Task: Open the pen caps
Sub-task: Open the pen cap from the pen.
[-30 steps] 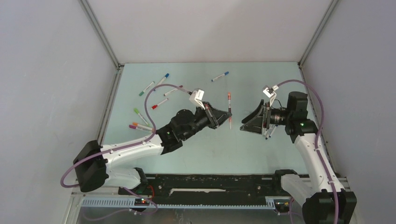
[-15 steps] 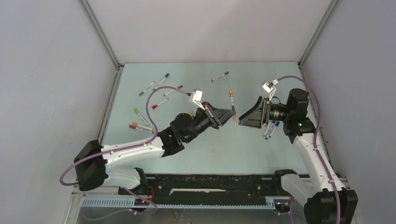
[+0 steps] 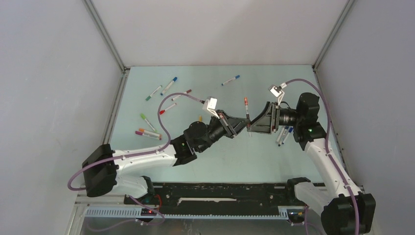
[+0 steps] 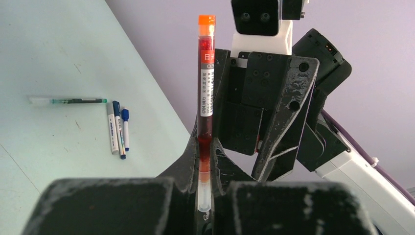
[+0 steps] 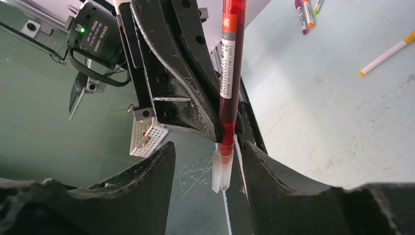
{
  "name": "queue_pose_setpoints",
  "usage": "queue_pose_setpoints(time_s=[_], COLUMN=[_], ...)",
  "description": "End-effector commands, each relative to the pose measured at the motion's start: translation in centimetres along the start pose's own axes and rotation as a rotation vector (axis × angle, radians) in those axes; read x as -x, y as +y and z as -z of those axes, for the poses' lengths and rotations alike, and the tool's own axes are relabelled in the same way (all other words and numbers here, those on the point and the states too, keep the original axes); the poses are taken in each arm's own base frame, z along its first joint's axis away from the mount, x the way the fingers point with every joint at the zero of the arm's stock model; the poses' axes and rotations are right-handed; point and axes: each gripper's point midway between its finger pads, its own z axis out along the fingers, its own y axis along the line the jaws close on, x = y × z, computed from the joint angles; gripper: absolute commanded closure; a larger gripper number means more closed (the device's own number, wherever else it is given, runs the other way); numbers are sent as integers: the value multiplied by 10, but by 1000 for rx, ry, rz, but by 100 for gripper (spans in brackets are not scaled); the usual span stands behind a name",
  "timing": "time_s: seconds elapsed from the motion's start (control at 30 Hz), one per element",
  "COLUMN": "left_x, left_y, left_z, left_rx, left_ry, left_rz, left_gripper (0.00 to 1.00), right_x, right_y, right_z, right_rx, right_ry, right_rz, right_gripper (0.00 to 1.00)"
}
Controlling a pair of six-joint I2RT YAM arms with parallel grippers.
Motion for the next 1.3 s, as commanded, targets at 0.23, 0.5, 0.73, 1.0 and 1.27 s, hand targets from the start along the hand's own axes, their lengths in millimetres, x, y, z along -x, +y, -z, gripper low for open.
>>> queue_pose_setpoints(time_s=[0.23,0.5,0.73,1.0,1.27], left_x=[26,28,28,44,56], left_y=[-30,-35,-38,-45,-42], left_z=[-4,-5,-4,13,41], left_rx=[-65,-80,-90,-100,-163], left_ry=[-94,-98,-99,-125,-107], left_rz=[22,24,19,-25,-98], left_gripper=[100,100,97,26,0], right_x=[-7,-8,-7,-15,-25], right_y=[0,-2,-1,1,5], right_z=[-3,-5,-4,2,9], right_rx=[27,29,33,57,88], right_ry=[22,23,22,42,61], right_rz=[15,9,30,130,200], right_gripper=[47,75,100,100,100])
